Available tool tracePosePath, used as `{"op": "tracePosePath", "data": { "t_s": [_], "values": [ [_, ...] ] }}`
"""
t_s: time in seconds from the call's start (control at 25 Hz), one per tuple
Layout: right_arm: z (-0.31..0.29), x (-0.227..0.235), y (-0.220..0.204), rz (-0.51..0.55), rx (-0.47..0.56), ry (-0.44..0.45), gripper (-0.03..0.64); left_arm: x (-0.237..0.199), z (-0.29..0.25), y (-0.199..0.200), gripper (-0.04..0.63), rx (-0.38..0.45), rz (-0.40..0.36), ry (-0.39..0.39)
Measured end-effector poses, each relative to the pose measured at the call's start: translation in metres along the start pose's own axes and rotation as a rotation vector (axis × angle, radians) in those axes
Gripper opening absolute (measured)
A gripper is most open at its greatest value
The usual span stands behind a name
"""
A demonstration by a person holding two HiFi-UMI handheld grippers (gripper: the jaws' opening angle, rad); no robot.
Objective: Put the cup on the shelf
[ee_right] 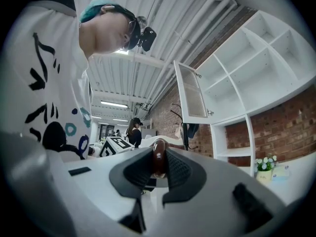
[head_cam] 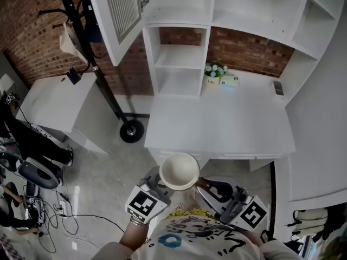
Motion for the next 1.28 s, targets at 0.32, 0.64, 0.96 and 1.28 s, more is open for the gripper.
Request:
{"op": "tracePosePath", "data": {
  "t_s": [0.32,0.64,0.96,1.28],
  "values": [
    [-0.027,0.028,-0.004,-0.005,0.0,0.027,0.06,-0.036,-0.013,0.001,0.017,-0.003,0.003,0.028],
    [-0.058,0.072,-0.001,0.006,0.013,0.049,0.06,-0.082,-0.039,0.013,0.017,0.007,-0.012,0.05],
    [-0.092,0.116,0.006,0.011,0.015,0.098,0.06,-0.128,-0.061,0.027,0.017,0.012,-0.007,0.09],
    [-0.111,0.152,0.005,0.001,0.007,0.129,0.06,-0.158,-0.084,0.029,0.017,0.007,0.014,0.122]
  ]
}}
Point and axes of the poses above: the fingertips, and each gripper's own axes: z backward along the fingers, x to its right, y out of its top, the point moved 2 cm from there along z, backward along the fingers, and after that the axes turned 14 degrees about -y, right-handed, at the moved point
